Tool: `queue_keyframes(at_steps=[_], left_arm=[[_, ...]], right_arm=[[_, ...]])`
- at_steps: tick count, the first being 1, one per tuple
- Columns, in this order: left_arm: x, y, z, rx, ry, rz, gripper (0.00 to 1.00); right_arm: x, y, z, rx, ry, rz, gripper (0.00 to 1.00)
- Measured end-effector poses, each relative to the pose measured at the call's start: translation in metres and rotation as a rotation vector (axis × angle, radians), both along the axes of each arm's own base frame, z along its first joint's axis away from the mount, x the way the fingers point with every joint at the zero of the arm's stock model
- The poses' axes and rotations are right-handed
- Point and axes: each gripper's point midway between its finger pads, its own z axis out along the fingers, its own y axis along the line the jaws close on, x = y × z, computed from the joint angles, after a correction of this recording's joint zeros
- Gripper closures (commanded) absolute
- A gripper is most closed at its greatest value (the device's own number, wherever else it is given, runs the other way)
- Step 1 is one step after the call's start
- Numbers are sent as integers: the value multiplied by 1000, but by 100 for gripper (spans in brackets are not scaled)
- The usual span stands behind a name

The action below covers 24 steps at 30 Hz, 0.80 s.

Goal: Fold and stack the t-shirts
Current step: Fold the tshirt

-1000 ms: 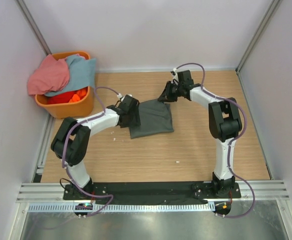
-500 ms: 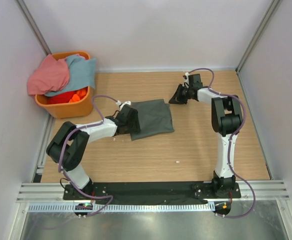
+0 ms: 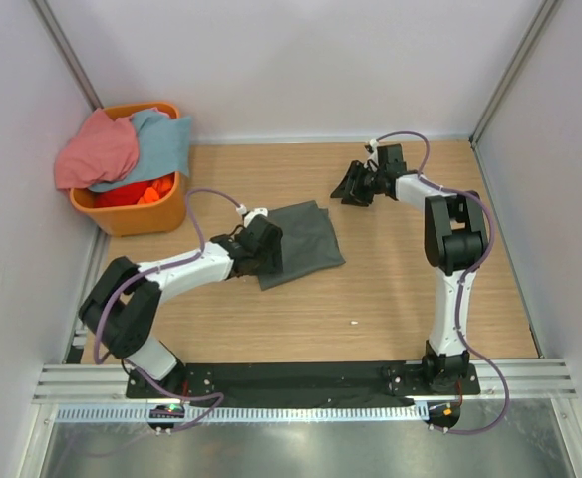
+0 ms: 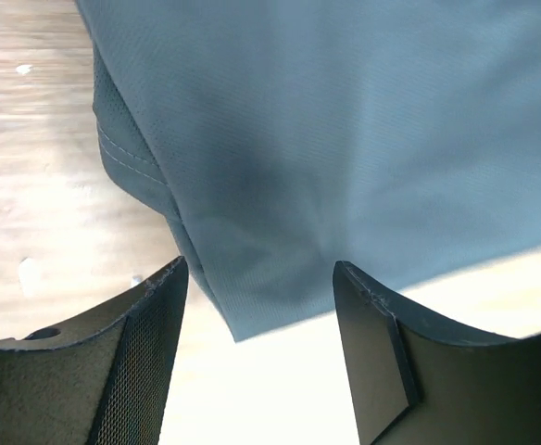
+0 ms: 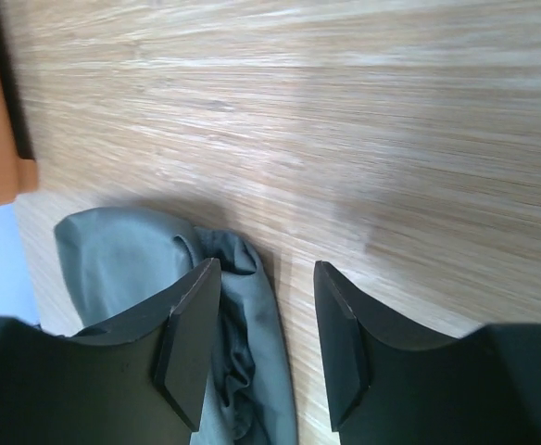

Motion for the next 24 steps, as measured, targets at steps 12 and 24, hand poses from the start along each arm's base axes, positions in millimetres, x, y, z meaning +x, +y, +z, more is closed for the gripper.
queue_keyframes(at_steps=[12,24], left_arm=[[-32,5,19,6,-36,-5,34],[-47,7,-20,1,22,25,38]], right_arm=[[-12,37,15,67,-15,88,52],[-15,78,22,86,-32,170,58]])
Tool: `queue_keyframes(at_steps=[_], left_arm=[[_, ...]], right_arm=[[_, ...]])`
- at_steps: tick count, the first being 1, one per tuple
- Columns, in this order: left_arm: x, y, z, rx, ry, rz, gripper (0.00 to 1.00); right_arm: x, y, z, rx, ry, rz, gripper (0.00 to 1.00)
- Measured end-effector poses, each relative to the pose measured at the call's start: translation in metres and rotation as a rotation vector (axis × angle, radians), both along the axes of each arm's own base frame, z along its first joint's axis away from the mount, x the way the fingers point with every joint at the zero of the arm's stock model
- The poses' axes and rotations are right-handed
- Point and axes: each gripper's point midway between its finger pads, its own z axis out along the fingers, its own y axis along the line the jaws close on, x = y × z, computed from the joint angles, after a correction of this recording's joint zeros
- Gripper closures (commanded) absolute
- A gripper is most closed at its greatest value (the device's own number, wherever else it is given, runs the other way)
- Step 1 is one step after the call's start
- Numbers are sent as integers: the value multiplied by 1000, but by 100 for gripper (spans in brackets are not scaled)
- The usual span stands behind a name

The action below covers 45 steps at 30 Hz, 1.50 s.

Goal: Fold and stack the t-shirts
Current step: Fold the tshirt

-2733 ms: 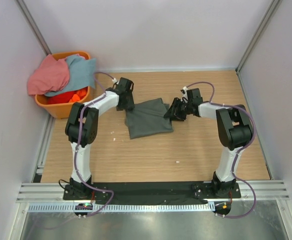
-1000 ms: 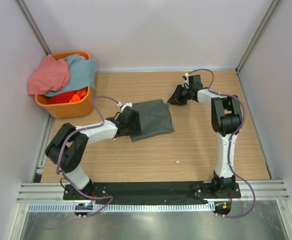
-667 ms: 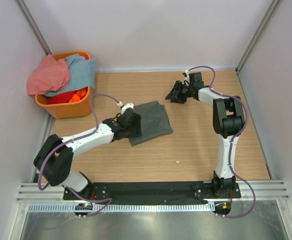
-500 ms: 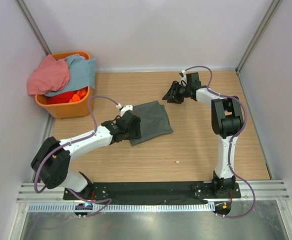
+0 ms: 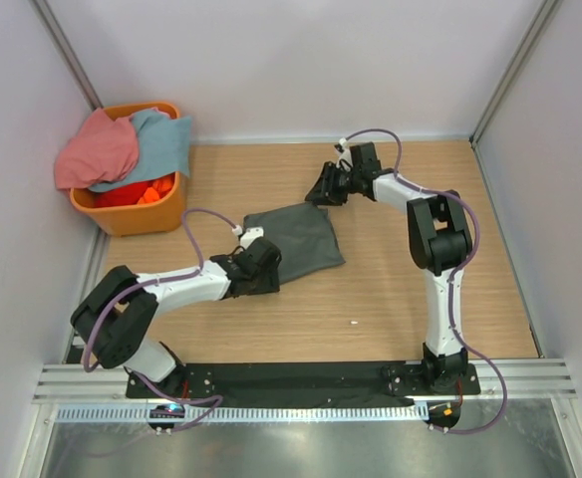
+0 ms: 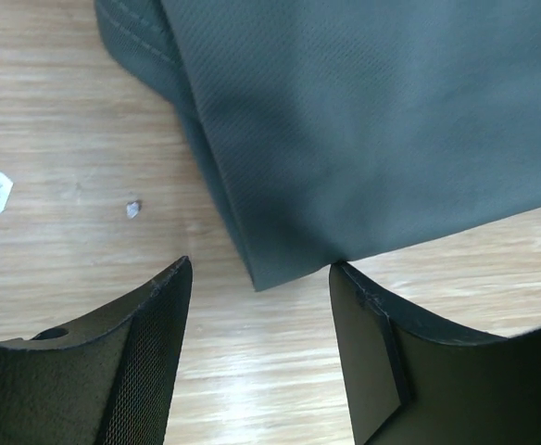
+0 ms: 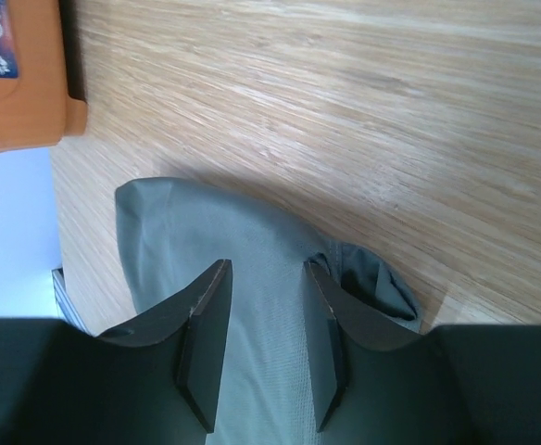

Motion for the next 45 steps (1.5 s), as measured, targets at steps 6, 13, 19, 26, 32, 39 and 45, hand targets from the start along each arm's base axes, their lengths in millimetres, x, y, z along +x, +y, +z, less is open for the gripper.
queue_keyframes(at_steps=[6,13,19,26,32,39,45], left_arm=[[7,-8,1,-27,-24,3,41],[9,-10,1,-36,-31,5,43],[10,-11,0,-38,-34,6,49],[12,-11,-1,-34,-35,7,61],[16,-16,-1,-43,-43,7,66],[18,-18,-3,-48,-46,9,88],[19,-20,-3,-57,-48,8,100]], right_arm=[[-6,0,-18,-31,40,2,59],[-3,-13,-24,-70,46,-22,51],[2,-21,-22,-77,42,-33,52],[3,-21,-20,-65,43,-35,56],[-2,-10,-19,-55,44,-15,68],[-4,-5,-18,-49,41,-3,96],[-3,-8,-19,-59,43,-11,99]])
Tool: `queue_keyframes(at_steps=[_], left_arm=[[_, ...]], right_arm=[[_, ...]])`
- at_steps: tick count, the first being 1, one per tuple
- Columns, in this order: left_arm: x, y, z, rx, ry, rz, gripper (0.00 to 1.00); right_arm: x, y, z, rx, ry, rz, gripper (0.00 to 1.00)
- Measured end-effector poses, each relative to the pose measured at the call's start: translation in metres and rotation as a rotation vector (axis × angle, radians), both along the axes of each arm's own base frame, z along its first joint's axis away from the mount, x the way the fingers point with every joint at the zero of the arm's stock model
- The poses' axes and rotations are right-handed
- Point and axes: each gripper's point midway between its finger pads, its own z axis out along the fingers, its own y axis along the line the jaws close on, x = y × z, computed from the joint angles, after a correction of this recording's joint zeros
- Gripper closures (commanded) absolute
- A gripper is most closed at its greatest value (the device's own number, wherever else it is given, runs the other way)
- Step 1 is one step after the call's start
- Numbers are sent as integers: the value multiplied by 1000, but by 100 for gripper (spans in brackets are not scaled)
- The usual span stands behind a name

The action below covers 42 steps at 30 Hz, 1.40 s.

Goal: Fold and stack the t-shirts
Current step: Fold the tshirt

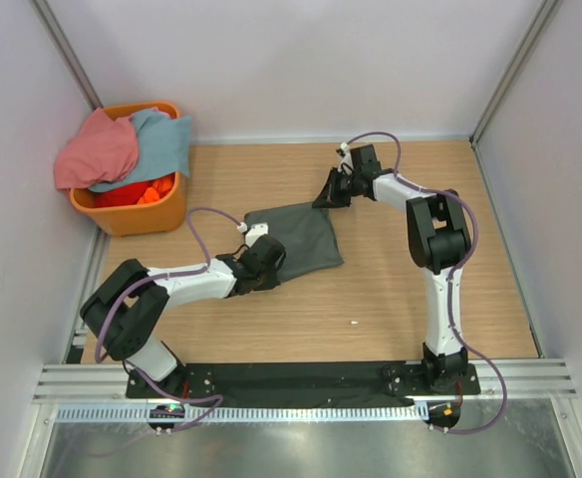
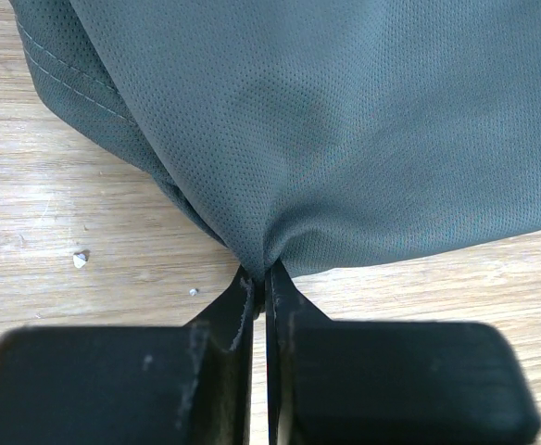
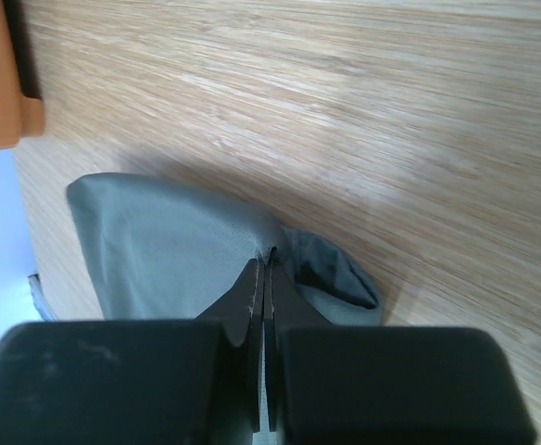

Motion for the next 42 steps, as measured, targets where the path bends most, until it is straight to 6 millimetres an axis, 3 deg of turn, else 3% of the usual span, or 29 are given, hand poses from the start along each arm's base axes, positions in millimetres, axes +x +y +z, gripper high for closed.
queue_keyframes(at_steps=[7,18,19,20,21,22,24,25,28,32,34,36,39,42], left_arm=[[-1,1,0,-9,-7,3,100],[-3,3,0,-33,-17,18,100],[-3,3,0,-34,-18,18,100],[-3,3,-1,-34,-19,18,100],[-3,2,0,-36,-19,18,96],[-3,2,0,-36,-19,18,76],[-3,2,0,-37,-21,13,50],[-2,0,2,-45,-28,9,36],[-2,-3,8,-57,-31,2,30],[-13,10,11,-6,1,-11,27],[-17,16,23,16,5,-16,26],[-17,20,47,13,-26,-21,25],[-15,28,96,-16,-114,-13,17],[-18,47,153,-61,-235,19,9]], right_arm=[[-1,-14,-1,-53,13,-25,99],[7,-19,7,-65,-1,-38,98],[7,-19,8,-65,-1,-39,97],[9,-19,9,-64,-3,-39,87],[10,-19,10,-63,-4,-40,79],[10,-19,9,-63,-5,-40,68],[11,-20,8,-66,-5,-45,43],[11,-21,8,-71,-7,-43,38],[13,-25,8,-88,-9,-46,32],[15,-33,16,-118,-18,-58,26],[13,-39,28,-121,-34,-68,21],[6,-45,41,-117,-49,-76,20],[-9,-54,58,-104,-71,-86,18],[-20,-59,60,-88,-73,-83,18]])
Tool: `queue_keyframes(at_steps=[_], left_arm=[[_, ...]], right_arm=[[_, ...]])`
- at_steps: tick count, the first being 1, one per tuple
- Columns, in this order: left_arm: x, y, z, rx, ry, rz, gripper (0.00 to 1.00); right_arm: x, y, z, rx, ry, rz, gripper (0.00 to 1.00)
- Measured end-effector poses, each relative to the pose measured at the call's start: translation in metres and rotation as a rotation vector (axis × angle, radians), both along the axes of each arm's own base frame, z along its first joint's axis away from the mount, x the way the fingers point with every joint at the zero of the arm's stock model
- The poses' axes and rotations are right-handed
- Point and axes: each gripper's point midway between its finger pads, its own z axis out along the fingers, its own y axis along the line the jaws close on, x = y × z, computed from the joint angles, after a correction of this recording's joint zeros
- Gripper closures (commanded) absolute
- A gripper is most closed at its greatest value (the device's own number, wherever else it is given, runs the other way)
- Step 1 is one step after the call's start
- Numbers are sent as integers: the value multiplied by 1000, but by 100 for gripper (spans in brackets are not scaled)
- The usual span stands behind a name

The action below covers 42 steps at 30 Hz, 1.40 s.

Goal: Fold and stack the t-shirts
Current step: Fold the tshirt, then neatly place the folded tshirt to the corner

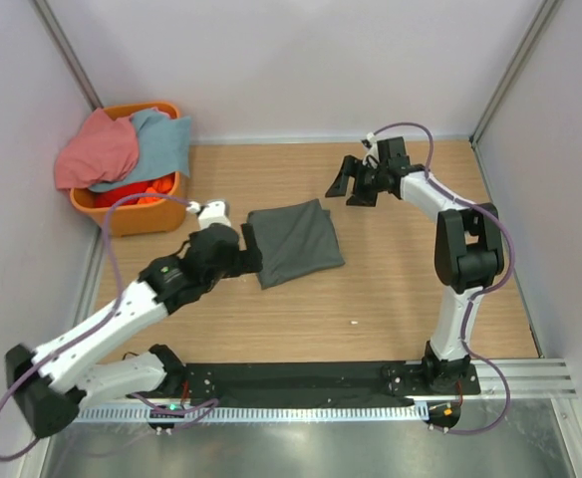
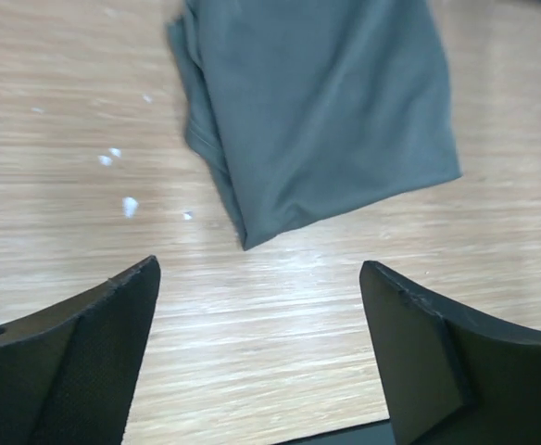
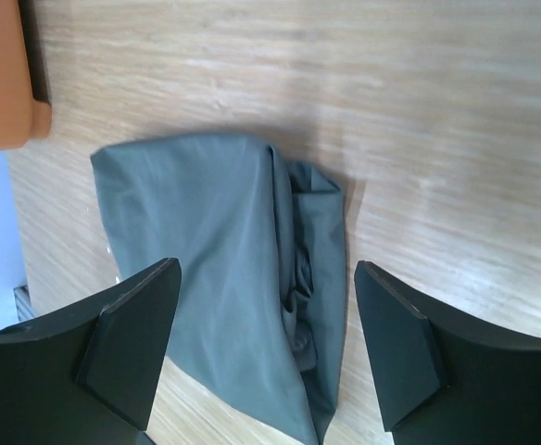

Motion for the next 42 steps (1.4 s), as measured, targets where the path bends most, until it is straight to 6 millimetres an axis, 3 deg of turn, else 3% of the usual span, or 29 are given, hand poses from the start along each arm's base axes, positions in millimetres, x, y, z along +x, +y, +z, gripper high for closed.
queue_keyframes(at_steps=[2,5,12,16,22,23,26,29,32,37,42], left_arm=[[-8,19,28,-22,-67,27,7],[-25,48,49,-28,-122,63,5],[-58,95,62,-38,-166,123,1],[-67,110,64,-28,-174,142,0],[-71,118,62,2,-166,155,0],[-71,119,62,3,-165,155,0],[-72,120,63,1,-170,158,0],[-72,122,63,7,-173,161,0],[-73,124,64,19,-170,160,0],[-72,126,66,35,-177,159,0],[-72,127,67,39,-183,163,0]], right_arm=[[-7,1,-10,17,17,11,18],[-25,2,-31,31,78,27,18],[-36,10,-53,66,123,48,21],[-35,16,-62,77,123,55,34],[-36,27,-76,119,131,71,46],[-35,28,-77,127,130,73,57],[-36,30,-84,139,135,72,75],[-38,32,-89,154,145,71,83],[-38,35,-91,180,144,79,98],[-37,39,-90,214,151,82,99],[-24,28,-84,173,160,52,99]])
